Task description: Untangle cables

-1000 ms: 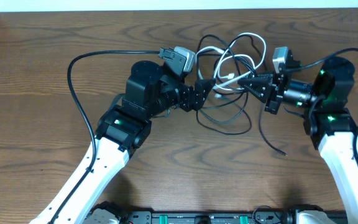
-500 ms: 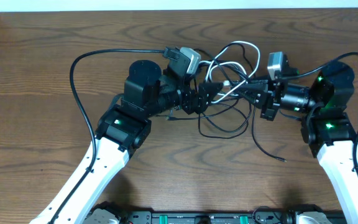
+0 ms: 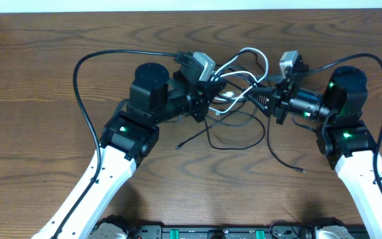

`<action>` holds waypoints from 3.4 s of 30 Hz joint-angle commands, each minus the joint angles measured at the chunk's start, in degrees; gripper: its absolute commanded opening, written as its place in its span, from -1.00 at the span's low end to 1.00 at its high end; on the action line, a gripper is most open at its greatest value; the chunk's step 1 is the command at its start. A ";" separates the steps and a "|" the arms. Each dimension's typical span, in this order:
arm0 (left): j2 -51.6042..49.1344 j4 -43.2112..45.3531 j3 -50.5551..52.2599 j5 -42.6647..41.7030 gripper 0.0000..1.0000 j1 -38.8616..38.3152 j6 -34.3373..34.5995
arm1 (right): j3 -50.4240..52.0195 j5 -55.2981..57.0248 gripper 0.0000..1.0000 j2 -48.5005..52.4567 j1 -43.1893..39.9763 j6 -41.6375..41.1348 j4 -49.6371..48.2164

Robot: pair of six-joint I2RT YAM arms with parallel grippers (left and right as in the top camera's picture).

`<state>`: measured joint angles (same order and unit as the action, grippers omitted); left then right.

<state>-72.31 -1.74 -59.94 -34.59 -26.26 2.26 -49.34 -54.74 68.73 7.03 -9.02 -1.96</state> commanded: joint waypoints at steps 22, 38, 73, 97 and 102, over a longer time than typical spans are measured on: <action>0.52 -2.54 -0.28 -13.38 -0.85 5.29 -23.65 | -0.37 8.57 0.48 -0.90 -1.68 -1.64 -0.81; 0.52 4.61 -0.28 -20.44 -0.84 5.31 -23.63 | -0.37 34.01 0.55 2.27 -1.68 -1.66 22.97; 0.52 4.61 -0.28 -14.91 -0.71 12.70 -20.20 | -0.37 50.51 0.81 4.79 -16.31 3.91 42.07; -1.18 -8.59 -0.28 6.34 -0.27 8.81 -20.20 | -0.37 1.51 0.81 4.79 -5.42 10.75 21.00; -7.63 -10.47 -0.28 8.26 -0.13 8.68 -20.17 | -0.37 3.82 0.82 4.79 -5.42 10.08 20.96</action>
<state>-76.23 -11.81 -59.40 -30.33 -17.43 -17.82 -49.82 -52.60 73.41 1.26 2.28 19.05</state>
